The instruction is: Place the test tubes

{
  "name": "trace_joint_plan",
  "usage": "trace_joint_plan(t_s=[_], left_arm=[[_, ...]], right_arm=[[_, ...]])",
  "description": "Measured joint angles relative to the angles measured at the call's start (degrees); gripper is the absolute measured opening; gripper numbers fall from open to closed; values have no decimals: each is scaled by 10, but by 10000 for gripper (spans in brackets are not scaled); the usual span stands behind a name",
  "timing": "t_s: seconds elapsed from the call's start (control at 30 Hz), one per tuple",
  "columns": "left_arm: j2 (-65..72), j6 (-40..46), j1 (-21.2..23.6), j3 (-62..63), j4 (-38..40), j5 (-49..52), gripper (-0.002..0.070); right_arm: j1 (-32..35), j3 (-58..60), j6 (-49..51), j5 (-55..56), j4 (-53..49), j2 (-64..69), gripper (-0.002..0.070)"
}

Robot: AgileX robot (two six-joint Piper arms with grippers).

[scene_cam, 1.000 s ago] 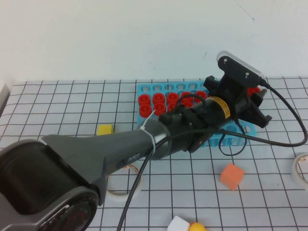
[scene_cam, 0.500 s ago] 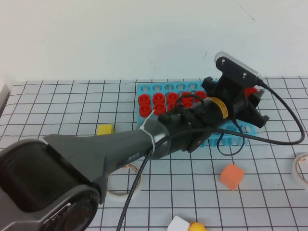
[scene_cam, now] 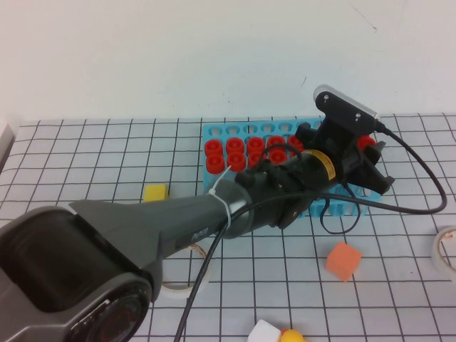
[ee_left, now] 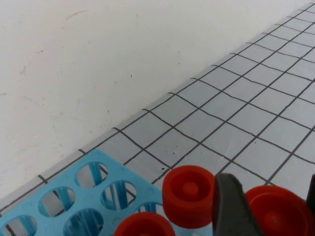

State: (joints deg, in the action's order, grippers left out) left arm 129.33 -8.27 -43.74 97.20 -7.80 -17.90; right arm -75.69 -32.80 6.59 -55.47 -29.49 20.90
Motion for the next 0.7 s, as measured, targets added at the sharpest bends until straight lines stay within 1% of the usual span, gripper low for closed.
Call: trace_joint_plan(t_s=[0.07,0.13,0.17,0.23,0.3,0.4,0.47,0.57,0.6,0.63,0.7], left_arm=[[0,-1,0,0,2,8,333],[0,-1,0,0,4,20,417],[-1,-1,0,0,4,25,446],[-8,11,0,0,4,37,470],[-22,26,0,0,4,50,465],[-57,37,3,0,0,78,405],[-90,46,7,0,-3,106,321],[-141,68,16,0,-12,156,154],[-157,72,19,0,-17,170,110],[-196,83,24,0,-25,203,47],[-236,91,28,-2,-28,229,22]], right_arm=[[0,0,0,0,0,0,-1],[0,0,0,0,0,0,-1],[0,0,0,0,0,0,-1],[0,0,0,0,0,0,-1],[0,0,0,0,0,0,-1],[0,0,0,0,0,0,-1],[0,0,0,0,0,0,-1],[0,0,0,0,0,0,-1],[0,0,0,0,0,0,-1],[0,0,0,0,0,0,-1],[0,0,0,0,0,0,-1]])
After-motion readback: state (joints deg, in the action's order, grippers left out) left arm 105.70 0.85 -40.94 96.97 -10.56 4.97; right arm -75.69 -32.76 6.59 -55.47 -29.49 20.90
